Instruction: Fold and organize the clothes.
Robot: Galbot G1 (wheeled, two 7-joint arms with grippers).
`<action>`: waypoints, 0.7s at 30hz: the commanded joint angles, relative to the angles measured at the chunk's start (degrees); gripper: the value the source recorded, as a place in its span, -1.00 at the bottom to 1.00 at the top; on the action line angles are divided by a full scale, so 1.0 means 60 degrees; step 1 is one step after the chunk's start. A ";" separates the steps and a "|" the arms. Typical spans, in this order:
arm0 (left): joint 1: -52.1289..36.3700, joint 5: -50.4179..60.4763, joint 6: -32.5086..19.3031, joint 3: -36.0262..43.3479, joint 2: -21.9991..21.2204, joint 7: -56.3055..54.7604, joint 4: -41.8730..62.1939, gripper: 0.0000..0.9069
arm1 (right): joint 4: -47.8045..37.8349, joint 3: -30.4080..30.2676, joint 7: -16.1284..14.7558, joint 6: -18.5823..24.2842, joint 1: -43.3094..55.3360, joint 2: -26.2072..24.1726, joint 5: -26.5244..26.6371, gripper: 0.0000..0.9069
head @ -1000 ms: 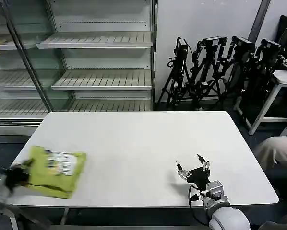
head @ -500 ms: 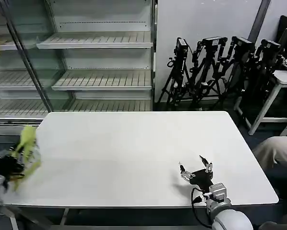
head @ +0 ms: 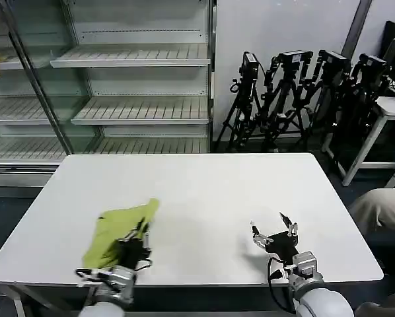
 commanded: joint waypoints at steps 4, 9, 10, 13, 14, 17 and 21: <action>-0.2373 -0.2389 0.1171 0.2435 -0.1432 -0.1798 0.1104 -0.96 | -0.0203 0.0548 -0.0013 -0.0094 0.0451 -0.0149 0.0180 1.00; -0.2560 -0.2483 0.1172 0.2575 -0.1698 -0.1947 0.1447 -0.96 | -0.0384 0.0997 -0.0039 -0.0148 0.0782 -0.0237 0.0240 1.00; -0.2557 -0.2589 0.1174 0.2595 -0.1720 -0.1969 0.1449 -0.96 | -0.0416 0.1056 -0.0022 -0.0179 0.0826 -0.0256 0.0219 1.00; -0.2497 -0.3098 0.1169 0.2725 -0.1942 -0.2101 0.1374 1.00 | -0.0557 0.1255 0.0346 -0.0205 0.1089 -0.0393 0.0505 1.00; -0.2477 -0.3401 0.1168 0.2776 -0.1999 -0.2173 0.1309 1.00 | -0.0561 0.1291 0.0385 -0.0174 0.1207 -0.0418 0.0777 1.00; -0.2368 -0.4128 0.1161 0.2838 -0.2052 -0.2277 0.0925 1.00 | -0.0504 0.1506 0.0061 -0.0404 0.1482 -0.0465 0.0907 1.00; -0.2177 -0.4070 0.0869 0.2754 -0.1975 -0.1817 0.0303 1.00 | -0.0560 0.1352 -0.0137 0.0014 0.1789 -0.0297 0.0725 1.00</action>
